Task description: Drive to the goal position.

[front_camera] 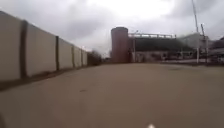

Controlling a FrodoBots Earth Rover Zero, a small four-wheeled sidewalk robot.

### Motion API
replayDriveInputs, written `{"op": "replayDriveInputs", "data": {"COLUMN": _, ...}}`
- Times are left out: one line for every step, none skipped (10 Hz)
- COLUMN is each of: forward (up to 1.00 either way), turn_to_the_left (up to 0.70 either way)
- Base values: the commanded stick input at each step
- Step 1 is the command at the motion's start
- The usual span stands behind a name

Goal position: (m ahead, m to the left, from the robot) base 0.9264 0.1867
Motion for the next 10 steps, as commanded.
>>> {"op": "replayDriveInputs", "data": {"forward": 0.7, "turn_to_the_left": 0.0}}
{"op": "replayDriveInputs", "data": {"forward": 0.7, "turn_to_the_left": 0.0}}
{"op": "replayDriveInputs", "data": {"forward": 0.7, "turn_to_the_left": 0.0}}
{"op": "replayDriveInputs", "data": {"forward": 0.7, "turn_to_the_left": 0.0}}
{"op": "replayDriveInputs", "data": {"forward": 0.7, "turn_to_the_left": 0.0}}
{"op": "replayDriveInputs", "data": {"forward": 0.7, "turn_to_the_left": 0.0}}
{"op": "replayDriveInputs", "data": {"forward": 0.7, "turn_to_the_left": 0.0}}
{"op": "replayDriveInputs", "data": {"forward": 0.7, "turn_to_the_left": 0.0}}
{"op": "replayDriveInputs", "data": {"forward": 0.7, "turn_to_the_left": 0.0}}
{"op": "replayDriveInputs", "data": {"forward": 0.7, "turn_to_the_left": 0.0}}
